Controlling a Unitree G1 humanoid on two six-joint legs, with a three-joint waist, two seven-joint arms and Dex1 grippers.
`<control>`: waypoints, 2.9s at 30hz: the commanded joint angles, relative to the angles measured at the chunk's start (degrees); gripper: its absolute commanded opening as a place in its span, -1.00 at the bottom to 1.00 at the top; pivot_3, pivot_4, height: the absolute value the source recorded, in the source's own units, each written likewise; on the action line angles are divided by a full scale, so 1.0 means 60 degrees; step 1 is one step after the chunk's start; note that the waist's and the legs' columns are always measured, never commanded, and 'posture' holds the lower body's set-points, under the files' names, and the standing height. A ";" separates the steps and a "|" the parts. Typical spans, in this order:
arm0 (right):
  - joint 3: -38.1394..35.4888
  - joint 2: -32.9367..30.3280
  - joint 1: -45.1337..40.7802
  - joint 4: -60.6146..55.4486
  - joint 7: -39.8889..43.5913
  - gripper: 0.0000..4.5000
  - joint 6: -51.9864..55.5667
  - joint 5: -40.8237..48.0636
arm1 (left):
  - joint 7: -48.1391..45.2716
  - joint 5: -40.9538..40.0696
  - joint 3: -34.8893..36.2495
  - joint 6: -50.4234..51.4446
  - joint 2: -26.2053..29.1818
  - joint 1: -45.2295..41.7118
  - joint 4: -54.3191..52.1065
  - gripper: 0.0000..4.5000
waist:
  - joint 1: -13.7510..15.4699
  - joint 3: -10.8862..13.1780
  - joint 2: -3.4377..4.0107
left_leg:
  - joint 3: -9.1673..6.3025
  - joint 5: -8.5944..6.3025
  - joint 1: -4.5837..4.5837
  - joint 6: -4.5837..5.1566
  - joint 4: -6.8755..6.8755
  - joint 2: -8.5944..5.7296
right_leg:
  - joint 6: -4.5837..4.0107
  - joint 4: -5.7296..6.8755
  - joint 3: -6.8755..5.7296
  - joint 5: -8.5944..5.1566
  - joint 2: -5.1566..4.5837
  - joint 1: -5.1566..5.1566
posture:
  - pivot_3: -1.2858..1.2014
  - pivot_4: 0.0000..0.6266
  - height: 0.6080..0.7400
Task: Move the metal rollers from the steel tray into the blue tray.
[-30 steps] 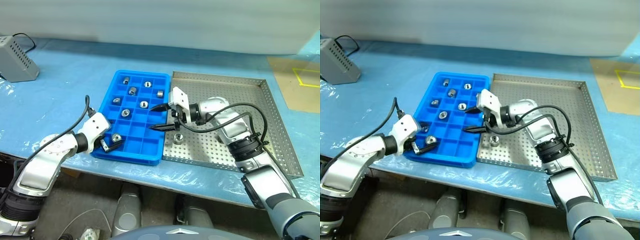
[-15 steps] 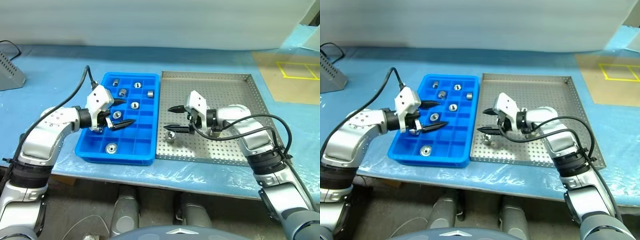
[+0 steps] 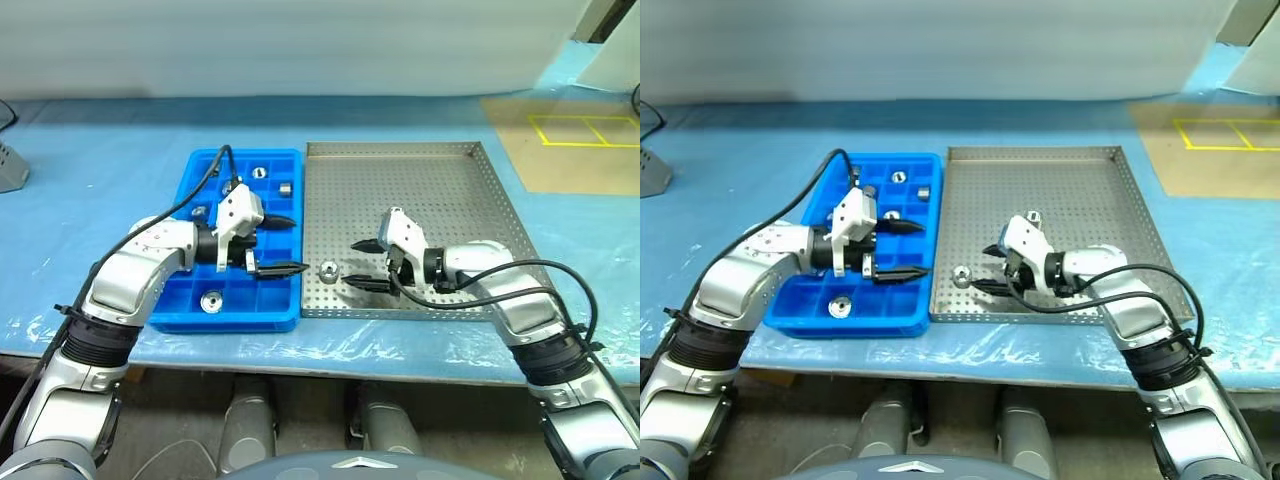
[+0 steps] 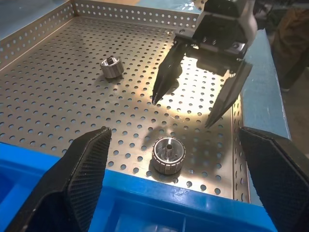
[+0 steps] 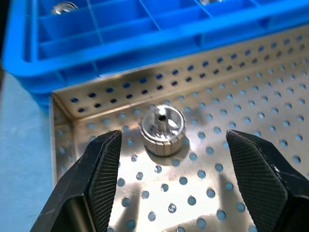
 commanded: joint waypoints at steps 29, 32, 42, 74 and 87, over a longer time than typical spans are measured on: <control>0.0920 0.1788 -0.1347 0.3602 0.0117 0.50 -0.3133 -0.1607 | 0.1073 -0.0290 0.0842 0.0735 0.0804 0.1985 -0.1526 0.98 | 0.0166 0.0000 -0.0001 | -0.0003 -0.0004 -0.0005 0.0006 0.0012 0.0003 | -0.0004 0.0000 -0.0003 0.0001 -0.0002 0.0012 | 0.08 -0.52 1.00; 0.0838 0.1788 -0.1313 0.3623 0.0302 0.18 -0.3165 -0.1496 | 0.1104 -0.0293 0.0918 0.0727 0.0894 0.2096 -0.1551 0.99 | 0.0169 0.0000 -0.0001 | -0.0003 -0.0004 -0.0002 0.0006 0.0012 0.0004 | -0.0004 0.0001 -0.0003 0.0001 -0.0002 0.0012 | 0.08 -0.52 1.00; 0.0499 0.1643 -0.1160 0.3190 0.0656 -0.26 -0.2883 -0.1197 | 0.1295 -0.0175 0.1489 0.0579 0.1189 0.1364 -0.0857 0.99 | 0.0318 0.0000 0.0000 | -0.0004 -0.0003 -0.0001 0.0005 0.0012 0.0004 | -0.0004 0.0002 -0.0003 0.0001 -0.0001 0.0013 | 0.06 -0.52 1.00; -0.0045 0.4281 -0.4702 0.8037 0.0388 -0.26 -0.5445 -0.1471 | 0.2665 -0.1107 0.3318 0.1452 0.1380 0.2896 -0.2295 0.99 | 0.0653 0.0001 -0.0014 | -0.0003 -0.0003 -0.0040 0.0001 -0.0007 0.0011 | -0.0017 0.0009 -0.0019 -0.0005 -0.0003 -0.0030 | 0.20 -0.52 1.00; -0.0353 0.4011 -0.4442 0.7588 -0.0178 0.47 -0.5312 -0.1558 | 0.2416 -0.1048 0.2849 0.1355 0.1377 0.2483 -0.1926 0.99 | 0.0630 0.0000 -0.0014 | -0.0004 -0.0002 -0.0040 -0.0001 -0.0010 0.0012 | -0.0017 0.0007 -0.0018 -0.0005 -0.0002 -0.0032 | 0.14 -0.52 1.00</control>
